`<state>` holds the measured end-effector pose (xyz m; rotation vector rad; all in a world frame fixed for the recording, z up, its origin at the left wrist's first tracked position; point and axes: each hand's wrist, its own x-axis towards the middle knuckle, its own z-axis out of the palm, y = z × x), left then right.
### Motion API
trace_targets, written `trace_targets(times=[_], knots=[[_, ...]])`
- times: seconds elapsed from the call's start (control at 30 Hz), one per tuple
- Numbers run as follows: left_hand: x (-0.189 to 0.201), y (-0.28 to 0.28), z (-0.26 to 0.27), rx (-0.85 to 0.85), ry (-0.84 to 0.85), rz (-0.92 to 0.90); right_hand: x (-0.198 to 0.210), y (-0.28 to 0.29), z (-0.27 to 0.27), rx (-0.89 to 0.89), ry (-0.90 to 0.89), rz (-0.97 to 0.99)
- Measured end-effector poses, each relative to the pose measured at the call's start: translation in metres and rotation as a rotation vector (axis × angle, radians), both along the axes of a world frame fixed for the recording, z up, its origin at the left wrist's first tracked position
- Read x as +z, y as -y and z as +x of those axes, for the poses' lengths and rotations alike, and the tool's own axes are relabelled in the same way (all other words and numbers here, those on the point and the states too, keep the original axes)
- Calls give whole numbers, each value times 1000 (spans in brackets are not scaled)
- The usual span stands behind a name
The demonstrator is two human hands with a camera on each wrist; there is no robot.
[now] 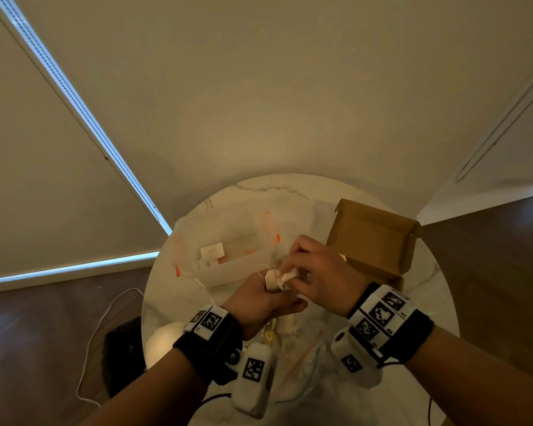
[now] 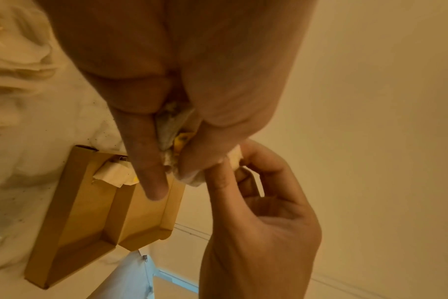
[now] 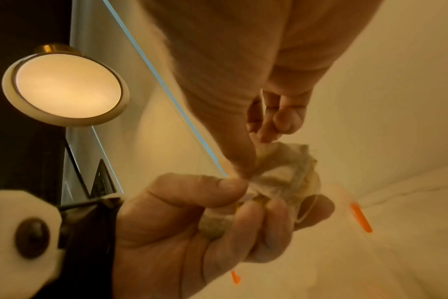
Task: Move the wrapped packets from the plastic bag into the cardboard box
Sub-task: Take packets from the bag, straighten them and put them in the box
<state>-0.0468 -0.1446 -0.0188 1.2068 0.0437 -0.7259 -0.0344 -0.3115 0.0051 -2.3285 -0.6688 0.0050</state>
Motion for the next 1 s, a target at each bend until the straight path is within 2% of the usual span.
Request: trace_targets(times=[0.2, 0.43, 0.6, 0.73, 1.0], knots=[[6, -6, -3, 94, -57, -29, 13, 16, -6, -4, 69, 50], [14, -12, 0, 140, -105, -80, 26, 31, -12, -40, 30, 168], [18, -14, 3, 174, -195, -158, 40, 36, -14, -78, -129, 276], [22, -14, 6, 261, -318, -213, 52, 40, -20, -24, -180, 271], [9, -16, 13, 400, -338, -130, 62, 42, -26, -9, -285, 264]])
